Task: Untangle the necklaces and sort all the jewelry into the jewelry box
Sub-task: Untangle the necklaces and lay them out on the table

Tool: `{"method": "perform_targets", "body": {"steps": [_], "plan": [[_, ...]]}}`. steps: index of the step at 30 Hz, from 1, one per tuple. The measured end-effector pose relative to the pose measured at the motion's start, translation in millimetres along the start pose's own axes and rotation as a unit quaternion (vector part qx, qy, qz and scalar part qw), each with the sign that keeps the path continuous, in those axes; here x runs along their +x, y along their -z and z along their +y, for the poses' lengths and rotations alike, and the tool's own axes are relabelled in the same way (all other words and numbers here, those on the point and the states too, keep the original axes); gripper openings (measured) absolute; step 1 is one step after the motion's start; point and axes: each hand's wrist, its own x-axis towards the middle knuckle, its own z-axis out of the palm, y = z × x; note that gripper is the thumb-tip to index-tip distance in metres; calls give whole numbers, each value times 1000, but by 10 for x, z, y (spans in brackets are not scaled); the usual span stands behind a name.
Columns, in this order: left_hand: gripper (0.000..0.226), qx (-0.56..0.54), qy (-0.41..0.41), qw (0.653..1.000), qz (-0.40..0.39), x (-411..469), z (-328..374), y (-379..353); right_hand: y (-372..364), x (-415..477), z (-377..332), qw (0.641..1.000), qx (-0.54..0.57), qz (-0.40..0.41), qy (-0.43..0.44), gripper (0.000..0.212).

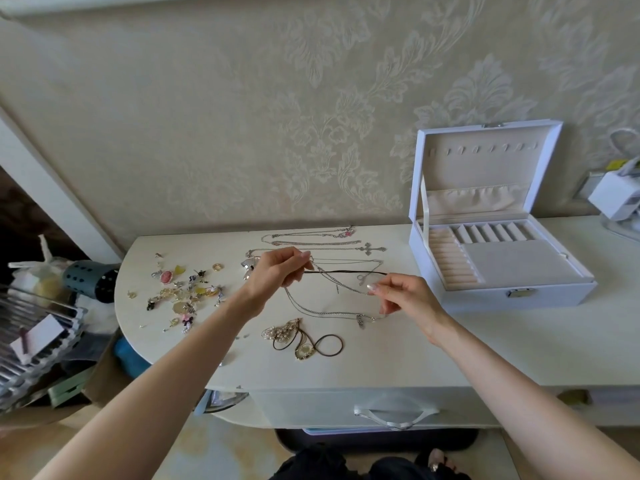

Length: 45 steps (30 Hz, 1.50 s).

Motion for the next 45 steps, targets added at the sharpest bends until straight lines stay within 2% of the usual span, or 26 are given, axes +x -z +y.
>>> {"method": "perform_targets", "body": {"steps": [2,4,5,7,8,9,10,13,15,19,22,25,29,35,38,45], "plan": [[25,12,12,999,-29,-9,-8,-40,-7,26,79,998,-67,0,-21,3],[25,18,21,998,-55,-13,-10,-90,-28,47,137,985,-167,-12,-29,7],[26,15,24,997,-66,-16,-7,-115,-40,49,153,970,-241,-19,-25,8],[27,6,27,996,-80,-21,3,-166,-82,39,133,909,-416,-19,3,7],[27,3,28,996,-85,-24,8,-187,-107,33,97,880,-475,-7,30,8],[25,1,29,995,-91,-27,9,-203,-133,36,55,870,-490,2,62,10],[22,1,29,995,-99,-29,11,-218,-161,51,11,881,-464,4,88,15],[14,6,24,993,-119,-13,33,-267,-275,75,-165,971,-218,-55,80,41],[14,0,22,993,-115,8,55,-302,-342,103,-238,987,-123,-96,48,47],[23,-50,30,994,-96,16,72,-309,-359,140,-288,991,-84,-95,39,20],[37,-42,24,997,-63,30,31,-269,-306,117,-259,993,-80,-84,37,5],[33,-72,7,997,3,54,-8,-194,-220,93,-220,996,-66,-52,29,11],[28,-134,29,985,103,74,-63,0,-78,92,-135,1000,-16,-9,7,26],[27,-194,55,960,192,97,-127,163,62,104,-15,996,86,32,-11,30],[29,-221,70,949,213,114,-179,226,117,138,49,992,118,34,-27,27],[18,-92,97,967,218,36,-476,262,56,193,123,979,183,67,-57,20]]}}
